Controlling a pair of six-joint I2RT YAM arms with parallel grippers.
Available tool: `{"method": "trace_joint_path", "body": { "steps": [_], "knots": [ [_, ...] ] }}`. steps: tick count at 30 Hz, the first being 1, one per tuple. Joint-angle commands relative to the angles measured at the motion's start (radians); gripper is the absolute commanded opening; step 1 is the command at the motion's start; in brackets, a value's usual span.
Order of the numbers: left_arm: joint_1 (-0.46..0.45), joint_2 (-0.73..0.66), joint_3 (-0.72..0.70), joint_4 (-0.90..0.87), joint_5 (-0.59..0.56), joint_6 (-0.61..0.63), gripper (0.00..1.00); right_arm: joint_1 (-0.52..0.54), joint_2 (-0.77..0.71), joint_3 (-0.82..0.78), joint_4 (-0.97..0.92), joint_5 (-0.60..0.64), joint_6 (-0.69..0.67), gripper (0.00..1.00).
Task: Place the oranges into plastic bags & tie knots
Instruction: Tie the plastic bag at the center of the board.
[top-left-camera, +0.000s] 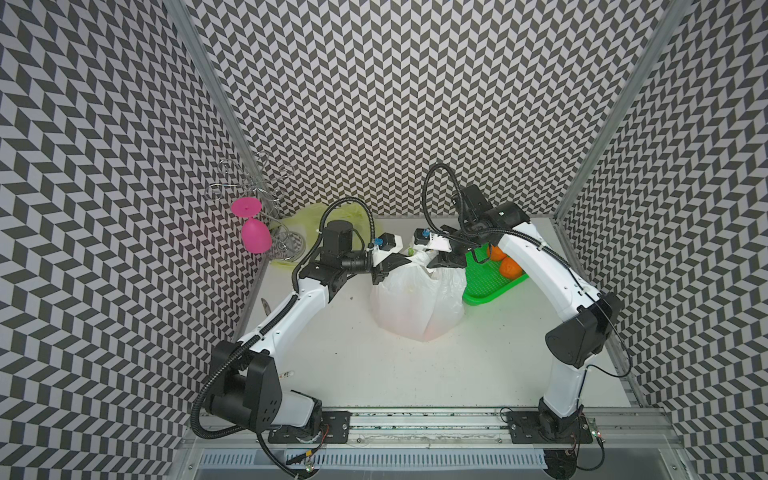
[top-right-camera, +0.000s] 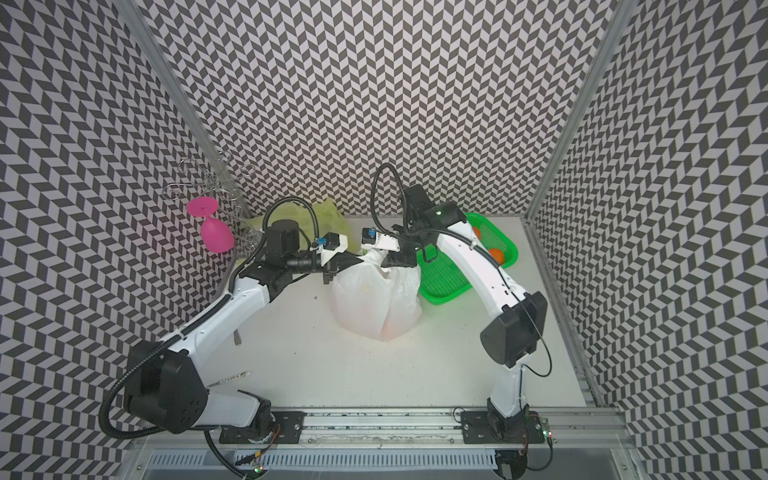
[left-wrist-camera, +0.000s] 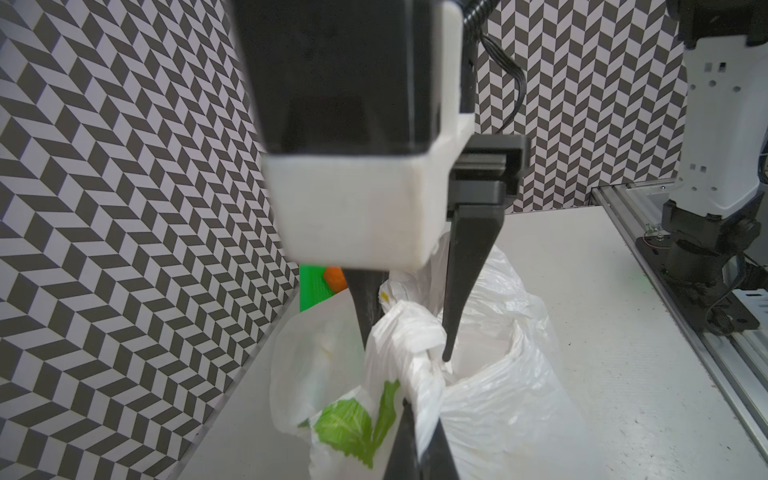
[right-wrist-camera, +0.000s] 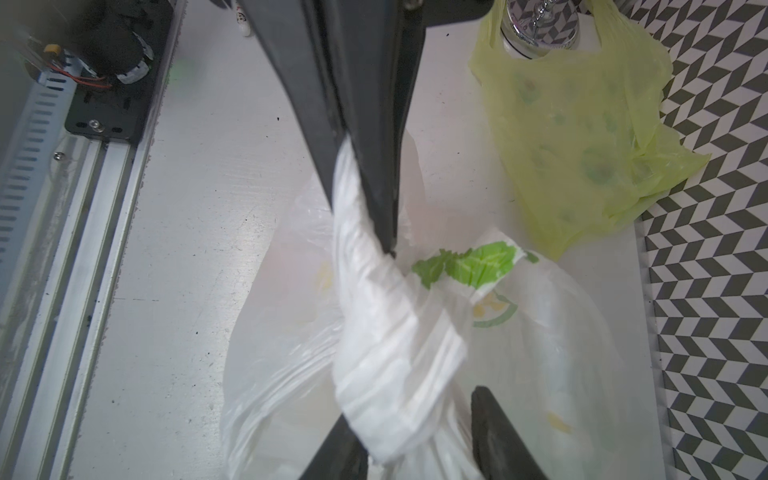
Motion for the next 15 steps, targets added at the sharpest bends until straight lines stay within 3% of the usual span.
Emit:
{"method": "trace_joint_path", "body": {
  "steps": [1,8,15],
  "knots": [
    [-0.007,-0.036,0.026,-0.006,0.009,0.016,0.0,0.013,-0.014,-0.021,0.053,0.029,-0.01,0.34],
    [-0.008,-0.045,0.01,-0.007,0.001,0.015,0.0,0.02,-0.05,-0.077,0.153,0.036,0.029,0.17],
    [-0.005,-0.059,-0.015,0.016,-0.023,-0.02,0.0,0.026,-0.192,-0.291,0.403,0.079,0.131,0.07]
  ]
}}
